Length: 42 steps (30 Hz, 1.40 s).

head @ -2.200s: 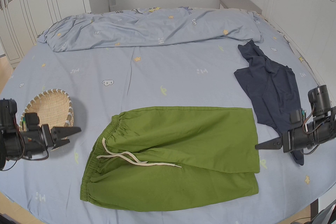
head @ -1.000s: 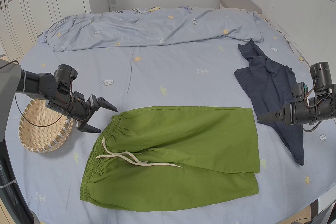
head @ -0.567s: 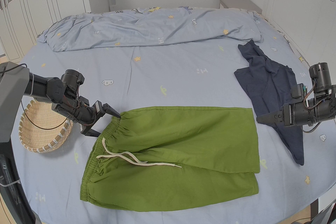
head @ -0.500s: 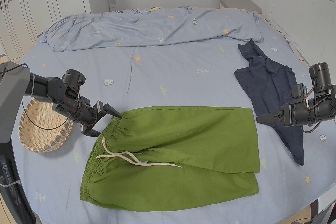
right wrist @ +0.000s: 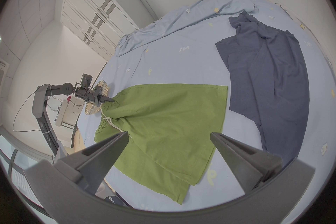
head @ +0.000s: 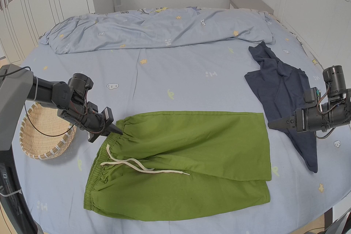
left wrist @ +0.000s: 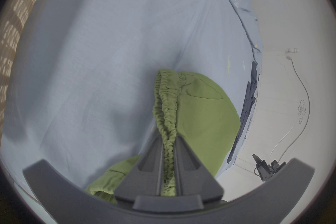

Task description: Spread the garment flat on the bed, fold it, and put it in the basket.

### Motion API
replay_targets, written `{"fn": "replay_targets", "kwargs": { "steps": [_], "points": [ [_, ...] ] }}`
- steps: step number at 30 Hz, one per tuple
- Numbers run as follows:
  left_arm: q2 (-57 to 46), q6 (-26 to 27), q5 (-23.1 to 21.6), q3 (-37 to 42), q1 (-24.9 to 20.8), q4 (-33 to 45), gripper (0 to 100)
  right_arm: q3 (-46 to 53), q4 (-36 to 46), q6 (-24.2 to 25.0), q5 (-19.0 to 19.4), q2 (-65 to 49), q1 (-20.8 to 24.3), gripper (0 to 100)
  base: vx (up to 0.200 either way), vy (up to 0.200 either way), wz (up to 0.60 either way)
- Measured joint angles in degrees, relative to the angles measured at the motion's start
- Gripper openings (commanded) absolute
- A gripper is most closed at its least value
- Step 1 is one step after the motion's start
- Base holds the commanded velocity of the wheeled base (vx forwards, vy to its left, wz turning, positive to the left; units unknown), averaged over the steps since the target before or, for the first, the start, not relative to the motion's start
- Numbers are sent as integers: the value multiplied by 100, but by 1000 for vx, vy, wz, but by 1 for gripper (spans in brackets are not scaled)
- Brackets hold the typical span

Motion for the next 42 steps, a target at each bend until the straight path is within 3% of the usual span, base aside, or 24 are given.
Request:
{"fn": "replay_targets", "kwargs": {
  "steps": [9, 14, 21, 29, 42],
  "points": [
    [-623, 94, -355, 115, 177, -23, 0, 0, -9, 0, 0, 0, 0, 100, 0, 0, 0],
    [-1067, 855, -717, 388, 438, -59, 0, 0, -11, 2, -2, 0, 2, 100, 0, 0, 0],
    [-1347, 2097, -763, 940, 812, -77, 0, 5, -17, 7, -2, 77, 4, 100, 0, 0, 0],
    [-1172, 2319, -399, 1192, 864, -83, 0, -61, -63, 29, -2, 447, -52, 100, 0, 0, 0],
    [-1129, 2330, -380, 1403, 677, -88, 0, -20, -283, 46, -2, 795, -16, 100, 0, 0, 0]
  ]
}}
